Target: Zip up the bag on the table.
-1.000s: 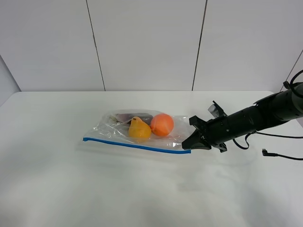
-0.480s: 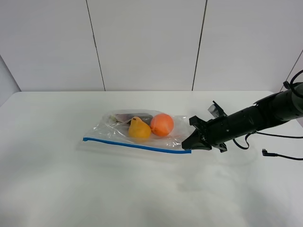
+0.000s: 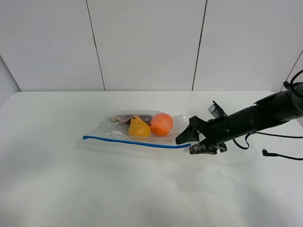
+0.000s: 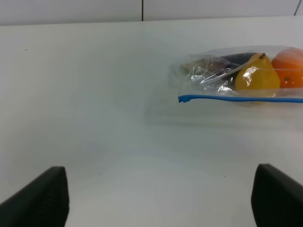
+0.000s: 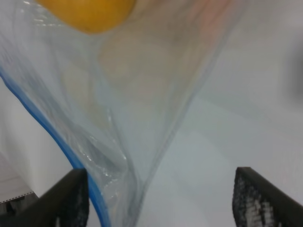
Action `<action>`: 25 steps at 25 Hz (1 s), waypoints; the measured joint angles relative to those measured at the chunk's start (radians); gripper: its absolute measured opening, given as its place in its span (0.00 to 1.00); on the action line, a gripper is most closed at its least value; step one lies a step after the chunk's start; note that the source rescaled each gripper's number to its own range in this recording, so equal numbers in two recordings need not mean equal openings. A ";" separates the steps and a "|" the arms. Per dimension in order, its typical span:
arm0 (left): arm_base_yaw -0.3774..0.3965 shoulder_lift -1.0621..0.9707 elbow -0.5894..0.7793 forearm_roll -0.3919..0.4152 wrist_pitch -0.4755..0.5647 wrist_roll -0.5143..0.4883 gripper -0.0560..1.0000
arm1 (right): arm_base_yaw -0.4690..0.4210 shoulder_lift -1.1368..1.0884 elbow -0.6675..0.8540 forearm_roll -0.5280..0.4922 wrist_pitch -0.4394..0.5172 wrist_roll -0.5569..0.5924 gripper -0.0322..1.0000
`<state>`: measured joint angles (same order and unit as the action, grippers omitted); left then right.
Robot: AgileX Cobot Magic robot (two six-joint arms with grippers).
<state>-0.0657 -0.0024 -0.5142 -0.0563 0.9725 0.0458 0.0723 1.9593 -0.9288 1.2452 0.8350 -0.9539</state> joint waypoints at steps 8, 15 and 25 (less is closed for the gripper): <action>0.000 0.000 0.000 0.000 0.000 0.000 0.87 | 0.000 -0.018 0.000 -0.026 -0.014 -0.008 0.84; 0.000 0.000 0.000 0.000 0.000 0.000 0.87 | 0.000 -0.110 0.000 -0.210 -0.100 0.038 0.84; 0.000 0.000 0.000 0.000 0.000 -0.002 0.87 | -0.001 -0.306 0.000 -0.835 -0.191 0.465 0.84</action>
<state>-0.0657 -0.0024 -0.5142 -0.0563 0.9725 0.0435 0.0711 1.6532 -0.9288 0.4106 0.6440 -0.4887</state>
